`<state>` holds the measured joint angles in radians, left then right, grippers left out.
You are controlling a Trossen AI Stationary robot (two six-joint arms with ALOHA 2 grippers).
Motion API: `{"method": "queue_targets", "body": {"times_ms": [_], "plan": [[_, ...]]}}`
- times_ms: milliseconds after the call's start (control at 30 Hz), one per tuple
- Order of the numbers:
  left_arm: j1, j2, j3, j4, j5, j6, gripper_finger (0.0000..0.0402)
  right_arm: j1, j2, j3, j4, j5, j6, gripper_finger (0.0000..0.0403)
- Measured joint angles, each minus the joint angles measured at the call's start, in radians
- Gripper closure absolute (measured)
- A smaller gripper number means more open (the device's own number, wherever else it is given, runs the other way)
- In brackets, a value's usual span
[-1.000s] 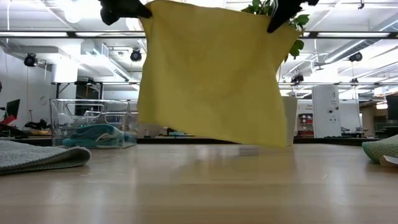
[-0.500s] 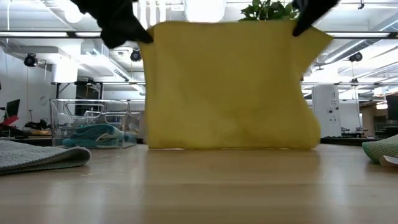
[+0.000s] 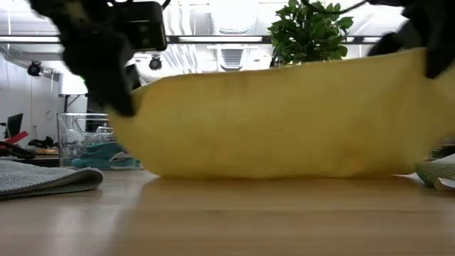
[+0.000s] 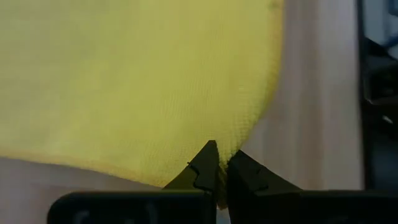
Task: Fold microfiber towels
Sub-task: Fold the yellow microfiber towel
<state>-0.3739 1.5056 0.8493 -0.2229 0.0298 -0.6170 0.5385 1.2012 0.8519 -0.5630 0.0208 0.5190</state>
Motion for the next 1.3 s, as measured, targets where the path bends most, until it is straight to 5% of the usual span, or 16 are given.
{"method": "queue_targets", "body": {"times_ms": [367,667,1300], "plan": [[-0.091,0.112,0.003,0.110,0.092,-0.163,0.0401,0.099,0.133,-0.044,0.187,-0.074,0.100,0.0394],[-0.091,0.107,0.038,0.110,0.093,-0.137,0.0401,0.095,0.169,-0.041,0.166,-0.124,0.100,0.0394],[0.071,0.096,0.027,0.047,0.086,0.050,0.0402,-0.152,0.103,-0.007,-0.120,-0.018,-0.148,0.0394]]}}
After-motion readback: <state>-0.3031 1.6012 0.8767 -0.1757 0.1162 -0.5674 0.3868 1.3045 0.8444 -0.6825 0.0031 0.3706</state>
